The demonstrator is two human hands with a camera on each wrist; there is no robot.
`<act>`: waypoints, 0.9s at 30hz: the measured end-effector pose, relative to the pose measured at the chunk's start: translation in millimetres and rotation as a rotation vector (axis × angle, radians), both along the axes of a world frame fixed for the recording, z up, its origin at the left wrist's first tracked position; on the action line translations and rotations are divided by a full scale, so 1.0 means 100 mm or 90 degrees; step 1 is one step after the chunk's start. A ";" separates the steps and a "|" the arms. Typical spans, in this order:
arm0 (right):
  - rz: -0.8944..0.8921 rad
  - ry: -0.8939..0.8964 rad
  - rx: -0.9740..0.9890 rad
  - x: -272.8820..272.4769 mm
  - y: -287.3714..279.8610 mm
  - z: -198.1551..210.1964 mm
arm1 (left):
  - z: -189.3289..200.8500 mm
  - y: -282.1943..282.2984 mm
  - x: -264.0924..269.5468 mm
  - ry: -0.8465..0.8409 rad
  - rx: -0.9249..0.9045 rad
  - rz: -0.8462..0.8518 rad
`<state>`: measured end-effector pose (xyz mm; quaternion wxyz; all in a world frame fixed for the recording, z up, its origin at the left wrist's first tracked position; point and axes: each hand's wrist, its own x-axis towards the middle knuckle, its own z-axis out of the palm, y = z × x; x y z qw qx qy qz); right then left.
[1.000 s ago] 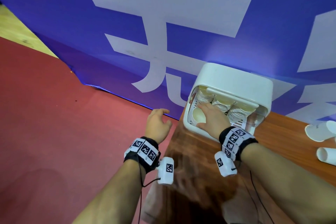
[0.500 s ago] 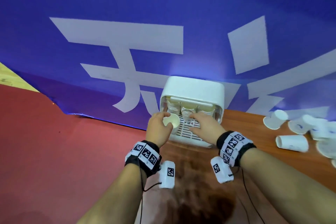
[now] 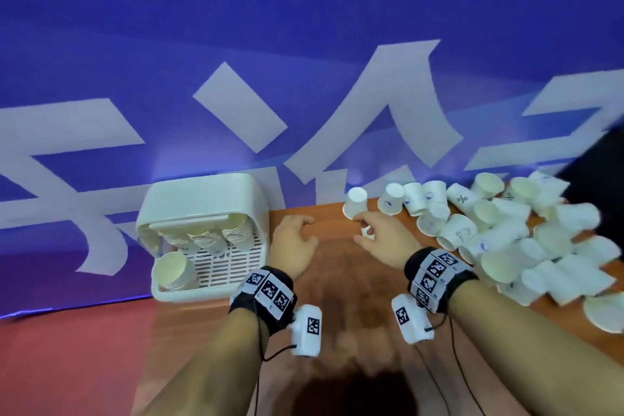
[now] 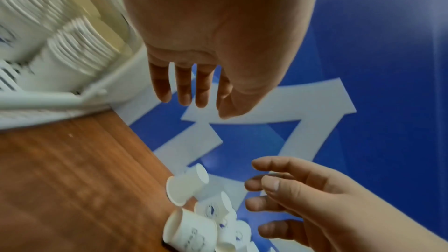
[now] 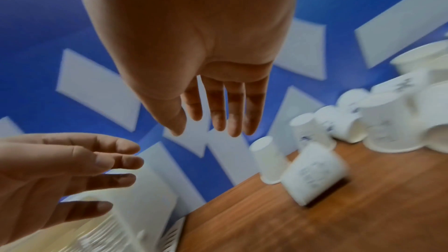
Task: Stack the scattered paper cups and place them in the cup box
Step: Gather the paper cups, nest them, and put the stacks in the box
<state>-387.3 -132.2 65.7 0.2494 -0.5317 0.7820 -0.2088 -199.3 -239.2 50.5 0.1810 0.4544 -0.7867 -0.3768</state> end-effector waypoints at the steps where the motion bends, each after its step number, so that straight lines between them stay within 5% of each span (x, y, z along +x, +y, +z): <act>1: -0.018 -0.001 0.005 -0.16 0.11 -0.01 | -0.02 0.07 -0.17 -0.011 0.005 -0.015; 11: -0.131 -0.035 -0.004 -1.44 0.79 -0.24 | -0.34 0.52 -1.47 -0.122 0.027 -0.092; 27: -0.147 -0.101 0.016 -2.33 0.65 -0.68 | -0.86 0.46 -2.27 -0.317 0.093 -0.095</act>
